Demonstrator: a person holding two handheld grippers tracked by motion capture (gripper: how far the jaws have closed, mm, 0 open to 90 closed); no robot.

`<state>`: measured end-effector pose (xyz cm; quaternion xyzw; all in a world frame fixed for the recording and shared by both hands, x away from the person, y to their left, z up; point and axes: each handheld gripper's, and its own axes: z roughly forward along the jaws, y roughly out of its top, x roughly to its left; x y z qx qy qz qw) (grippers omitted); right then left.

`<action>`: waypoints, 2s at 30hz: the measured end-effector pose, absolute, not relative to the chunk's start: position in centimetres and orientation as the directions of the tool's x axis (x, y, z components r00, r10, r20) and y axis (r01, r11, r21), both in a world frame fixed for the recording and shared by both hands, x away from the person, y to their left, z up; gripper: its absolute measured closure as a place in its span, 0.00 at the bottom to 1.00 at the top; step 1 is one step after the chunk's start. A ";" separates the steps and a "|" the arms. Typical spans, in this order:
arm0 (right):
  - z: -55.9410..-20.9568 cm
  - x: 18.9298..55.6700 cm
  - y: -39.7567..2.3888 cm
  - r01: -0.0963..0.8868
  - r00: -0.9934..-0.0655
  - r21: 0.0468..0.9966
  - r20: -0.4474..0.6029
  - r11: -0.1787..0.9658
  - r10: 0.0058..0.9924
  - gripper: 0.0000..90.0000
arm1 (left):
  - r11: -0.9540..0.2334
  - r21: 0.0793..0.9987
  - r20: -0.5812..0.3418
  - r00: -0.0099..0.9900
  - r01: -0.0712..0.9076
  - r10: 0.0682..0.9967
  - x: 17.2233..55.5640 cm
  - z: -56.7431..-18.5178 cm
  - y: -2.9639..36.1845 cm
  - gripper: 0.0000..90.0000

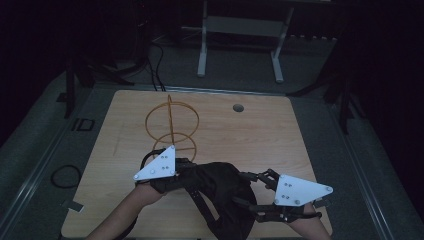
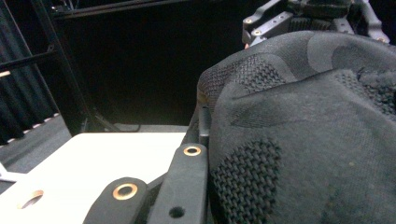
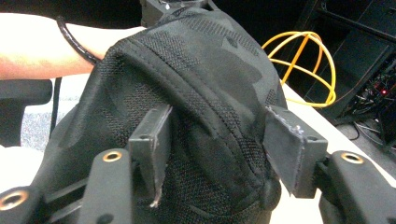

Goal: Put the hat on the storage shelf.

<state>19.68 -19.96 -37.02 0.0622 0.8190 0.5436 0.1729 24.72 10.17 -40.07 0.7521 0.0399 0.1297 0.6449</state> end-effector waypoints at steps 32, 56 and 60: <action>-36.4 19.7 -21.7 -0.040 -0.929 0.957 -0.142 0.286 0.343 0.98 | -0.246 0.965 0.179 0.907 -0.087 0.381 25.6 -39.6 8.7 0.92; -34.5 22.6 -25.2 -0.012 -0.790 0.980 -0.131 0.197 0.600 0.98 | -0.288 0.953 0.100 0.796 0.097 0.597 23.0 -42.2 15.1 0.57; -34.0 23.8 -25.0 -0.011 -0.776 0.983 -0.123 0.181 0.619 0.98 | -0.256 0.958 0.061 0.776 0.132 0.628 22.8 -43.1 17.0 0.57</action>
